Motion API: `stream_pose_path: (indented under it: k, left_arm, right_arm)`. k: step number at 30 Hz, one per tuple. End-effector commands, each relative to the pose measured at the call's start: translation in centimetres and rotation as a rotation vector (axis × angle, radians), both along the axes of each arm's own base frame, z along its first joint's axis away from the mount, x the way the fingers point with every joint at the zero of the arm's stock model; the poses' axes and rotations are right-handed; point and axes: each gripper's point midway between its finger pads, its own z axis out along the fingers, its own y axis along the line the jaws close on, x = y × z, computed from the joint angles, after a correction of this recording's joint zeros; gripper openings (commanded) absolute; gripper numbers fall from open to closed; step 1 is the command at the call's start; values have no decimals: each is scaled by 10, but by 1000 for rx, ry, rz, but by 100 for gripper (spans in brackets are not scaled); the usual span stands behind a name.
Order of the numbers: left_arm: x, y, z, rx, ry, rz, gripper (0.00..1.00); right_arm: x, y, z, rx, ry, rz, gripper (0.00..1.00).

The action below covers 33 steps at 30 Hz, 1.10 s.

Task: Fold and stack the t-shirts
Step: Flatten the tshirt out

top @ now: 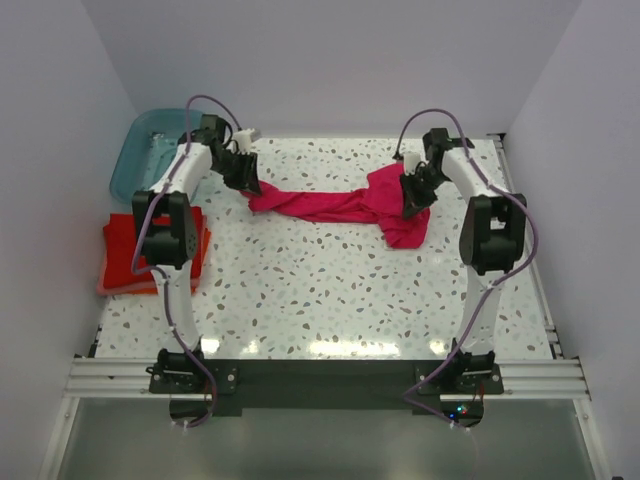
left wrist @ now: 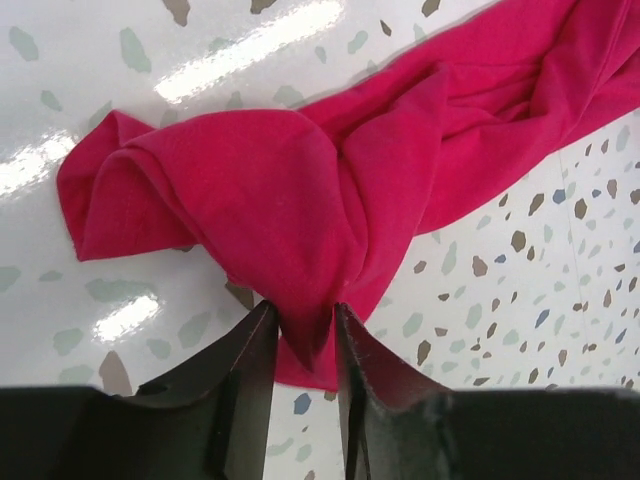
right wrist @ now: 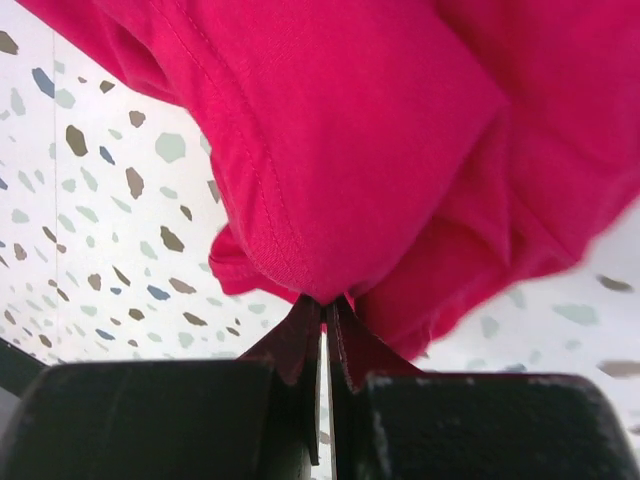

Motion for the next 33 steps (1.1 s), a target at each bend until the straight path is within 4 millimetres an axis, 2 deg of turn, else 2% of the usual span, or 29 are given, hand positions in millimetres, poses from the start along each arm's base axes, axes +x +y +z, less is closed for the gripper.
stream_pose_path:
  k: [1, 2, 4, 6, 7, 9, 10, 12, 13, 14, 16, 17, 20, 22, 23, 24, 25, 26, 28, 29, 32, 33]
  left_arm:
    - [-1, 19, 44, -51, -89, -44, 35]
    - [-2, 32, 44, -47, -91, -25, 36]
    - [-6, 43, 48, -39, -96, -7, 36]
    - [-12, 51, 54, -49, -98, -1, 39]
    - [-19, 52, 48, -52, -76, -1, 40]
    - [-28, 53, 52, -45, -96, -30, 45]
    - [-37, 50, 44, -50, -82, -47, 48]
    - [-46, 47, 44, -52, -99, -81, 53]
    - [-53, 46, 35, -54, -80, -84, 55]
    - [-56, 45, 33, -50, -75, -91, 57]
    - [-63, 41, 30, -64, -59, -104, 62]
    - [-65, 38, 32, -73, -61, -115, 63]
    - [-74, 32, 40, -99, -80, -156, 65]
    - [-83, 29, 40, -116, -87, -179, 66]
    - [-88, 27, 47, -119, -113, -190, 66]
    - [-86, 26, 48, -116, -140, -189, 66]
    - [-94, 25, 38, -115, -117, -176, 66]
    - [-95, 26, 37, -105, -111, -149, 66]
    - [-98, 16, 28, -90, -103, -168, 66]
    - [-102, 1, 24, -81, -92, -205, 66]
    - [-98, -20, 15, -41, -89, -217, 66]
    - [-89, -24, 15, -26, -122, -210, 66]
  right_arm:
    - [18, -21, 90, 24, -252, 19, 0]
    - [16, -23, 97, 28, -266, 27, 0]
    - [10, -26, 117, 35, -315, 57, 0]
    - [-3, -24, 125, 49, -316, 93, 0]
    - [-9, -21, 135, 67, -335, 108, 0]
    - [-24, -19, 140, 80, -326, 149, 0]
    - [-31, -16, 153, 95, -356, 161, 0]
    - [-42, -15, 162, 105, -376, 182, 0]
    - [-46, -13, 168, 112, -395, 188, 0]
    - [-55, -9, 186, 137, -443, 217, 0]
    - [-65, -6, 203, 158, -491, 245, 0]
    - [-76, -3, 220, 164, -544, 271, 0]
    - [-104, -2, 246, 153, -626, 327, 0]
    - [-114, -8, 256, 110, -673, 338, 0]
    - [-116, -12, 259, 78, -702, 346, 0]
    - [-123, -17, 270, 37, -752, 343, 0]
    - [-125, -19, 273, 20, -772, 342, 0]
    - [-127, -21, 268, 9, -774, 344, 0]
    - [-133, -23, 262, 0, -768, 342, 0]
    - [-135, -23, 250, 6, -731, 339, 0]
    - [-140, -25, 237, 0, -685, 344, 0]
    - [-142, -26, 236, -7, -683, 344, 0]
